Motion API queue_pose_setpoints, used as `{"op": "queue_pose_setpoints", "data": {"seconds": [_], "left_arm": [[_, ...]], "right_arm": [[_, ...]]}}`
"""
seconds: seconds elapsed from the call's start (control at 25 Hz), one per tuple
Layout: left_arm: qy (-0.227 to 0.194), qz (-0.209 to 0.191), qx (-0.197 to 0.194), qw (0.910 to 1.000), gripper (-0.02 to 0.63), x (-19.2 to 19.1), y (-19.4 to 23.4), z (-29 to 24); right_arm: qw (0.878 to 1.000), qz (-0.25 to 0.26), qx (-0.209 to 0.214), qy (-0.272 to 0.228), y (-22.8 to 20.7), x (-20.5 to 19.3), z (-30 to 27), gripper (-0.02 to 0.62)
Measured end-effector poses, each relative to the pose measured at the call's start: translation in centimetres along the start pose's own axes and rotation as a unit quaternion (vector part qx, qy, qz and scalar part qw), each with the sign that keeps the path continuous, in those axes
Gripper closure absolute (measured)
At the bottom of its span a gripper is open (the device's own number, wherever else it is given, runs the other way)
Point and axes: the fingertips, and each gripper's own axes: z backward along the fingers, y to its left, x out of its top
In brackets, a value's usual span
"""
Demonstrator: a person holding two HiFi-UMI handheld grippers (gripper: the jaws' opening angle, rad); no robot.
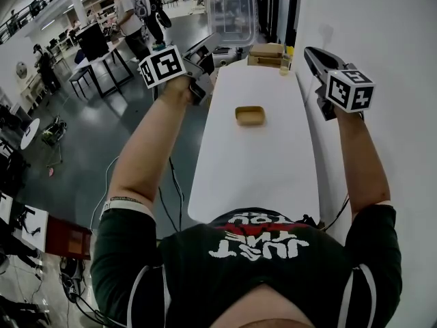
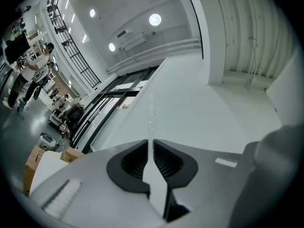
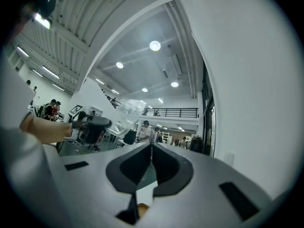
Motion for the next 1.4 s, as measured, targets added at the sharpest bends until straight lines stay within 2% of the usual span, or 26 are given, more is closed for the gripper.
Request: {"op": "queue_pose_setpoints", "data": {"seconds": [0.68, 1.4], "left_arm": [[-0.002, 0.002, -0.004, 1.0, 0.568, 0.13, -0.12, -0.44], [-0.002, 0.0, -0.002, 1.0, 0.568, 0.21, -0.03, -0.2]], "right_arm": [[1.0, 0.001, 0.002, -0.001, -0.11, 0.25, -0.31, 0.588], [0.999, 0.033, -0.006, 0.006, 0.4, 0.15, -0.13, 0.589]]}}
